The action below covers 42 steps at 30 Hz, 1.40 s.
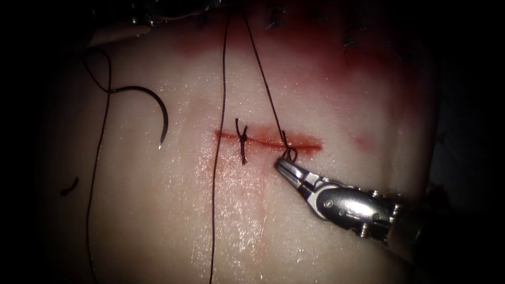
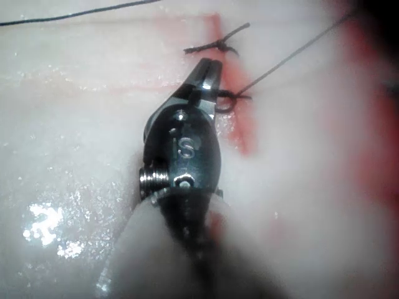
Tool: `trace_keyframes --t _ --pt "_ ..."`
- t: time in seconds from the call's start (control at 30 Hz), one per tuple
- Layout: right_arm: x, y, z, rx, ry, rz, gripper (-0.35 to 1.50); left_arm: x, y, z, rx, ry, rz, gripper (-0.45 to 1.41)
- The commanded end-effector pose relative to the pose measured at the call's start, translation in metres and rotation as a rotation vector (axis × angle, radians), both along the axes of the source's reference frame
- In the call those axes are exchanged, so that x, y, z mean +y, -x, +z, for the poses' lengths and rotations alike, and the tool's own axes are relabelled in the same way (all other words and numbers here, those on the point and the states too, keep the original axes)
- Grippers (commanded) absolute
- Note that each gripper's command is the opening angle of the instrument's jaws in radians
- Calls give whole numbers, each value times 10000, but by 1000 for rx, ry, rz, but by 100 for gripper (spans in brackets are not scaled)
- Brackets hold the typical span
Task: Wound Closure
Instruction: Pull downward with right hand and upward with left hand to tighten
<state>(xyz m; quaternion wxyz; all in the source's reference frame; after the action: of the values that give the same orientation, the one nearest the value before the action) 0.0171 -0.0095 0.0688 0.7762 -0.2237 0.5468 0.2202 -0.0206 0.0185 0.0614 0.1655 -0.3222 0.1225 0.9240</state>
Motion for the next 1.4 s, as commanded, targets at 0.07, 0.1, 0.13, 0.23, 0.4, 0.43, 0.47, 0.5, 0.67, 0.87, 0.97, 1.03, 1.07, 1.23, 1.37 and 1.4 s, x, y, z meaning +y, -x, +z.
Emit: trace_keyframes --t 0.07,0.1,0.13,0.23,0.4,0.43,0.47,0.5,0.67,0.87,0.97,1.03,1.07,1.23,1.37,1.4 --pt "-5 -16 0 -7 25 -15 -35 30 2 10 1 74 -22 -35" --pt "-6 -17 2 -11 24 -18 -35 40 0 12 0 102 -44 -35" --pt "-6 -17 3 -13 23 -19 -35 45 -1 13 1 117 -53 -35" --pt "-7 -17 11 -21 26 -23 -35 56 0 13 0 136 -80 -35" --pt "-14 -18 19 -28 33 -32 -35 68 2 14 4 150 -107 -35" --pt "-18 -18 23 -34 33 -37 -35 73 4 15 10 153 -113 -35" --pt "-20 -19 24 -36 34 -39 -35 75 5 17 9 156 -118 -35" --pt "-22 -19 26 -39 41 -41 -35 77 7 18 12 156 -121 -35" --pt "-37 -19 35 -38 32 -47 -35 83 14 25 13 161 -131 -35" --pt "-52 -20 45 -44 28 -51 -35 90 16 28 6 187 -113 -35" --pt "-53 -20 49 -46 25 -48 -35 98 17 33 11 206 -136 -35" --pt "-56 -19 50 -42 23 -47 -35 103 16 38 11 214 -148 -35" --pt "-57 -19 50 -41 17 -47 -35 106 15 39 10 217 -152 -35" --pt "-62 -20 47 -41 19 -47 -35 115 10 46 9 224 -161 -35" --pt "-63 -20 51 -47 19 -48 -35 119 8 49 9 226 -163 -35" --pt "-63 -20 52 -44 15 -47 -35 119 7 49 8 228 -165 -35"
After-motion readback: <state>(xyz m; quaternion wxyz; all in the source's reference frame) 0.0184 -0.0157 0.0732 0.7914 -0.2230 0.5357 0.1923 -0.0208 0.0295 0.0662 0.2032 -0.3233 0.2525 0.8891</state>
